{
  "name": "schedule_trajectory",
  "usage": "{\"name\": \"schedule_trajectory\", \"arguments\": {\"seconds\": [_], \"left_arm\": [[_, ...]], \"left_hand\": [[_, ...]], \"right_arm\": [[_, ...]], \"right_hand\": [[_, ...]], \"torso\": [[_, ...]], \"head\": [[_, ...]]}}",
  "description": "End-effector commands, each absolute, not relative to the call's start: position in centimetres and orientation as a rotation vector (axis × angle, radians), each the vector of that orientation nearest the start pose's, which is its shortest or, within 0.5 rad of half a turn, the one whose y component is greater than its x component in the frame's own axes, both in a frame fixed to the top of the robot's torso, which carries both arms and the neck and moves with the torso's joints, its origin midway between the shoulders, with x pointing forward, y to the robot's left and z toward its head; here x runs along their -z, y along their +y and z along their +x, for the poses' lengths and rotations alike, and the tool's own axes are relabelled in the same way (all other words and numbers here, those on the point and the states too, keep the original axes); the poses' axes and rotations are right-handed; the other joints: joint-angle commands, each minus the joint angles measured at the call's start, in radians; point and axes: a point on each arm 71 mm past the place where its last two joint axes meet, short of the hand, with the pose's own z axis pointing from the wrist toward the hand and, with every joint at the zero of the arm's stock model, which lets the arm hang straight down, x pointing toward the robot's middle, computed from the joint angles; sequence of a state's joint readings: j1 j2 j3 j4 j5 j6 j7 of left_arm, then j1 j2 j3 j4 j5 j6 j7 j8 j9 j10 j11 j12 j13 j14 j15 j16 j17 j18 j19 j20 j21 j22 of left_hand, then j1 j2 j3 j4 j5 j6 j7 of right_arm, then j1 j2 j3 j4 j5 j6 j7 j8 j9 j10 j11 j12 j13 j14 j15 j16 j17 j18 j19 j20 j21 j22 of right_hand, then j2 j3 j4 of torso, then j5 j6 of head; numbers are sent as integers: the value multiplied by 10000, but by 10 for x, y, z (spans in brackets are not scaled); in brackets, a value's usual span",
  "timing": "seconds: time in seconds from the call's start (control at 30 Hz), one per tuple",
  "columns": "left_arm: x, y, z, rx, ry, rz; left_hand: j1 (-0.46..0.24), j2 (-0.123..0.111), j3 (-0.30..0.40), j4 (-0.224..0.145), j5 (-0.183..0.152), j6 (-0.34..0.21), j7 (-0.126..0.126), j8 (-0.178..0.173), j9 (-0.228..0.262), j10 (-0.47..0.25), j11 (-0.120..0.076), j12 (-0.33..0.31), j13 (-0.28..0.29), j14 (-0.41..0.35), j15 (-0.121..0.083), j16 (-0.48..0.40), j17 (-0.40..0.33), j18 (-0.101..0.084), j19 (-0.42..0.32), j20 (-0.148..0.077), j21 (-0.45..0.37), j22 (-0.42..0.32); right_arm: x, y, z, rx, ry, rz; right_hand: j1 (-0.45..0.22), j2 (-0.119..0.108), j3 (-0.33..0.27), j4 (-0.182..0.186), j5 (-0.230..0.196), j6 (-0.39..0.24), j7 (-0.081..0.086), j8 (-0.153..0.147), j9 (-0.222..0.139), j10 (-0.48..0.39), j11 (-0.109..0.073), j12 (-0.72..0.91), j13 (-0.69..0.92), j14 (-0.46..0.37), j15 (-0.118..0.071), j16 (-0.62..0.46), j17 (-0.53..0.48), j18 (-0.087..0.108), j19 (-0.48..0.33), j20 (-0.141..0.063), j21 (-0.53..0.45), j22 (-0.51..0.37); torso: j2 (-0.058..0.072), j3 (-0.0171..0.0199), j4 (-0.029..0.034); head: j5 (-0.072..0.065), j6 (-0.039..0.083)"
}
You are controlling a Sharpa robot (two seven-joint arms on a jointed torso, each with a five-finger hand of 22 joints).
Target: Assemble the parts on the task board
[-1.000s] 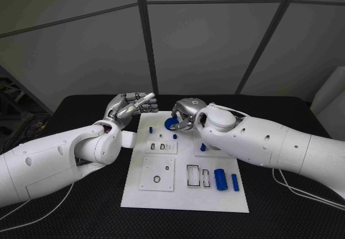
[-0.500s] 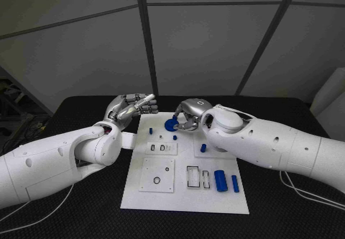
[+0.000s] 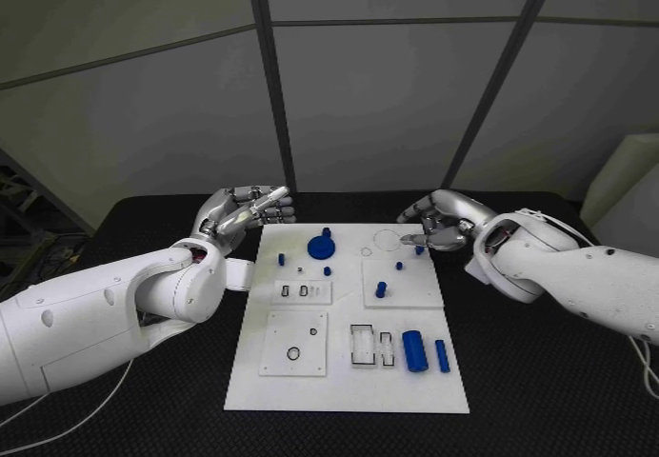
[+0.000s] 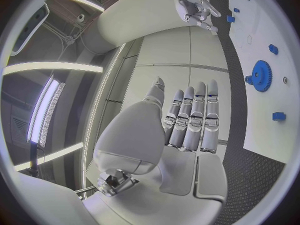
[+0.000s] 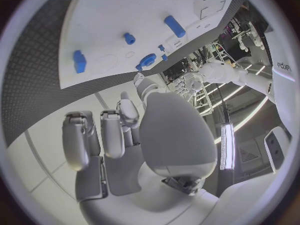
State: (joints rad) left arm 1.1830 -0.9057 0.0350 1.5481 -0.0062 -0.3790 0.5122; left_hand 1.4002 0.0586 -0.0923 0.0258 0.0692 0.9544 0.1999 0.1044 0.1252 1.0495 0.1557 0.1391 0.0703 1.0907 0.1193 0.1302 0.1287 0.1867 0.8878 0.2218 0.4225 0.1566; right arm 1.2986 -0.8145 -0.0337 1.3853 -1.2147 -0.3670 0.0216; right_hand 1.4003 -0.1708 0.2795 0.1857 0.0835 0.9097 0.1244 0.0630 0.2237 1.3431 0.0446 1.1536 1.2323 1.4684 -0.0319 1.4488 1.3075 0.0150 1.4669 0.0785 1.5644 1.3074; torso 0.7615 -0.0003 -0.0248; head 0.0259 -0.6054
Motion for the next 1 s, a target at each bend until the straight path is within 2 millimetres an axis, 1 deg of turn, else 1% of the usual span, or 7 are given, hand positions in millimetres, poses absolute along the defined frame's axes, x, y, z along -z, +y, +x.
{"name": "schedule_trajectory", "arguments": {"seconds": [0.03, 0.13, 0.23, 0.33, 0.37, 0.67, 1.0], "left_arm": [[148, 239, 492, 15785, 11983, -10501], [148, 239, 492, 15851, 12042, -10507], [150, 238, 492, 15895, 12109, -10528], [151, 238, 492, 15917, 12147, -10542], [151, 238, 492, 15926, 12159, -10545], [153, 236, 492, 16024, 12262, -10567], [154, 235, 492, 16016, 12248, -10573]], "left_hand": [[41, 114, -31, -51, -65, 89, -6, -56, 1, 65, -18, -57, -3, 91, -14, -28, 18, -47, -55, 29, 1, -22], [52, 134, -35, -68, -65, 104, -10, -64, 3, 83, -25, -67, -3, 141, -29, -23, 32, -41, -48, 21, -2, -30], [60, 166, -44, -88, -62, 117, -18, -81, 3, 101, -35, -85, -5, 226, -54, -20, 51, -31, -21, 6, -10, -47], [62, 190, -53, -101, -60, 128, -27, -94, 3, 116, -44, -99, -6, 290, -70, -20, 64, -24, 8, -7, -17, -63], [62, 193, -54, -102, -59, 130, -29, -96, 4, 119, -46, -101, -6, 297, -72, -22, 65, -24, 12, -8, -19, -65], [76, 224, -51, -117, -46, 142, -35, -105, 4, 135, -52, -111, -6, 294, -74, -54, 64, -25, 24, -14, -39, -85], [70, 233, -66, -127, -41, 149, -31, -118, 4, 146, -50, -125, -8, 278, -70, -94, 60, -28, 31, -15, -66, -110]], "right_arm": [[131, -238, 526, -8728, 15153, 1156], [132, -253, 528, -8551, 15101, 1370], [133, -264, 530, -8373, 15094, 1516], [134, -269, 533, -8270, 15140, 1575], [134, -270, 534, -8222, 15176, 1587], [148, -273, 543, -7617, 15624, 1277], [162, -269, 545, -7414, 16117, 1051]], "right_hand": [[119, 18, 22, -95, 48, 95, 12, 54, -10, -54, -42, -28, -8, 489, -21, -18, 196, -150, 1039, 5, 64, 2634], [152, 1, 24, -139, 62, 112, 2, 49, -14, -54, -51, -39, -15, 493, -28, -13, 211, -150, 1039, 0, 64, 2634], [182, -17, 25, -179, 73, 106, 2, 36, -23, -55, -54, -48, -20, 498, -33, -5, 231, -150, 1039, -5, 64, 2634], [200, -44, 17, -217, 80, 53, 15, 5, -43, -66, -46, -78, -42, 502, -32, 2, 249, -150, 1039, -8, 64, 2634], [204, -56, 11, -231, 81, 20, 23, -7, -54, -74, -40, -96, -54, 503, -29, 3, 253, -150, 1039, -8, 64, 2634], [256, -4, 39, -301, 102, -118, 47, -19, -108, -40, -21, -73, -32, 508, -15, 8, 278, -150, 1039, 0, 64, 2634], [264, 4, 45, -309, 105, -128, 51, -20, -112, -34, -18, -65, -25, 513, -15, 19, 300, -150, 1039, 0, 64, 2634]], "torso": [[-13, 30, -27], [-14, 57, -38], [-10, 33, -35], [-17, 56, -47], [-16, 38, -40], [5, 12, 19], [1, 14, -5]], "head": [[-98, 43], [-154, 30], [-252, 73], [-246, 72], [-246, 81], [-351, -11], [-448, -62]]}}
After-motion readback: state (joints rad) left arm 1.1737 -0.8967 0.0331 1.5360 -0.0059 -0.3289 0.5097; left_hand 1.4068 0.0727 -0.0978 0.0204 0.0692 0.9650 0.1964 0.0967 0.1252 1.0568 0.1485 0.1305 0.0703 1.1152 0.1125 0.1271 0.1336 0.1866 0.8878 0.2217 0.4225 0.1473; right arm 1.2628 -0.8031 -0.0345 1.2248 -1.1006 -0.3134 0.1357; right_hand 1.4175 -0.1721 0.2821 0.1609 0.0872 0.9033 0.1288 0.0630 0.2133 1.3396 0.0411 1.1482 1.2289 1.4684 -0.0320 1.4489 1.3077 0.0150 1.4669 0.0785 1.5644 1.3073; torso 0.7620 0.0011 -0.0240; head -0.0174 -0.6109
